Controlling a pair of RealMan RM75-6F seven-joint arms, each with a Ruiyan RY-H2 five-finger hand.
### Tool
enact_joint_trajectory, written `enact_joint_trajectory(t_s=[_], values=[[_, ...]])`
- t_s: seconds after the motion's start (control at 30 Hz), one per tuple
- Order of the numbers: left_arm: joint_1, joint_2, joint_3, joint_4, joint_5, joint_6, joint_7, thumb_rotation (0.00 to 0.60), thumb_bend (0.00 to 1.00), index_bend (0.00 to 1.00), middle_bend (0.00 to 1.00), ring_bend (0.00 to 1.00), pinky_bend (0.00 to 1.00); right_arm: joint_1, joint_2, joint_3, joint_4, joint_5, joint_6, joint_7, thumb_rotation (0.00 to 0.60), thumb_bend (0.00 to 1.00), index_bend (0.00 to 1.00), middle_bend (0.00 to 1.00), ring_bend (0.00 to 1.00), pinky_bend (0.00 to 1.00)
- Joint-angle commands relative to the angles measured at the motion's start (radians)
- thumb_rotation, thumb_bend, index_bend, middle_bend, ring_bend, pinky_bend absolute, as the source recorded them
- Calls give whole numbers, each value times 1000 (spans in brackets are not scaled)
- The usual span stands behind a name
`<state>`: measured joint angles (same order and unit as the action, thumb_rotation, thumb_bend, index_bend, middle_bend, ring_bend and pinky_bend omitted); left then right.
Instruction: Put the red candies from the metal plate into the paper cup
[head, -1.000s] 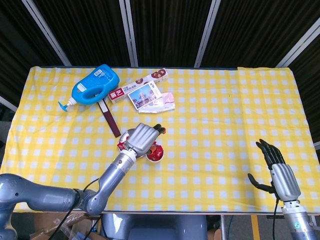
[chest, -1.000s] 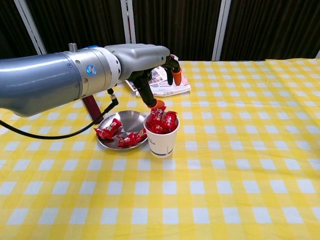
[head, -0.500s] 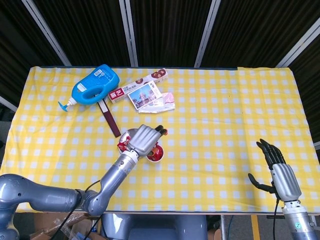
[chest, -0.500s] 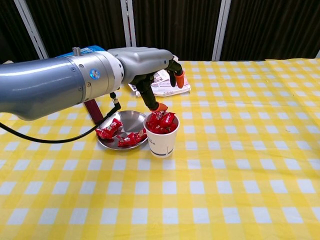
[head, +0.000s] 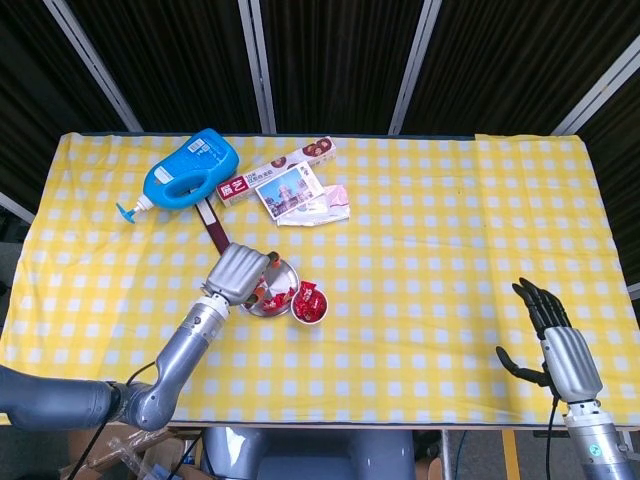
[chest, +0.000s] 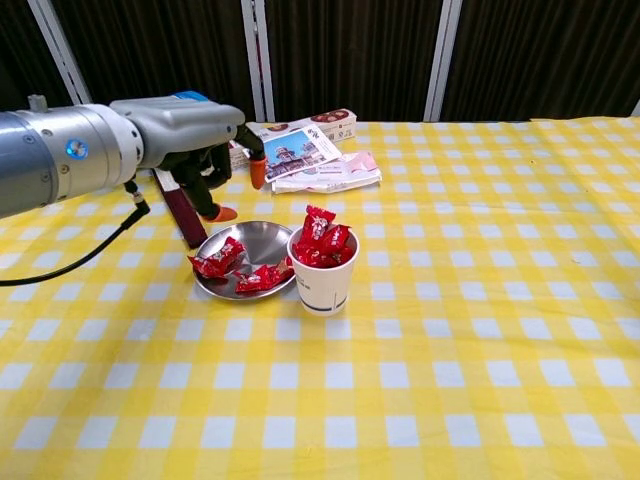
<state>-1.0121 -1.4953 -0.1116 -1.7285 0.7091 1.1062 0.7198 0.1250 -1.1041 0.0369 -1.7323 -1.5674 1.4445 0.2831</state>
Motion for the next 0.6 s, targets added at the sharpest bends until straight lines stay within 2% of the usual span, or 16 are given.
enact_joint_trajectory(t_s=[0.03, 0.27, 0.6], values=[[15, 0, 20, 7, -43, 1, 23, 600, 327, 386, 908, 969, 991, 0, -1, -1, 0, 0, -2, -3, 600, 388, 0, 0, 0, 0], [16, -18, 44, 39, -115, -23, 73, 600, 327, 446, 915, 971, 993, -1, -1, -1, -1, 3, -2, -6, 600, 388, 0, 0, 0, 0], [12, -59, 50, 128, -179, -46, 106, 600, 328, 449, 915, 971, 993, -1, 1, 0, -3, 3, 0, -1, 600, 388, 0, 0, 0, 0]])
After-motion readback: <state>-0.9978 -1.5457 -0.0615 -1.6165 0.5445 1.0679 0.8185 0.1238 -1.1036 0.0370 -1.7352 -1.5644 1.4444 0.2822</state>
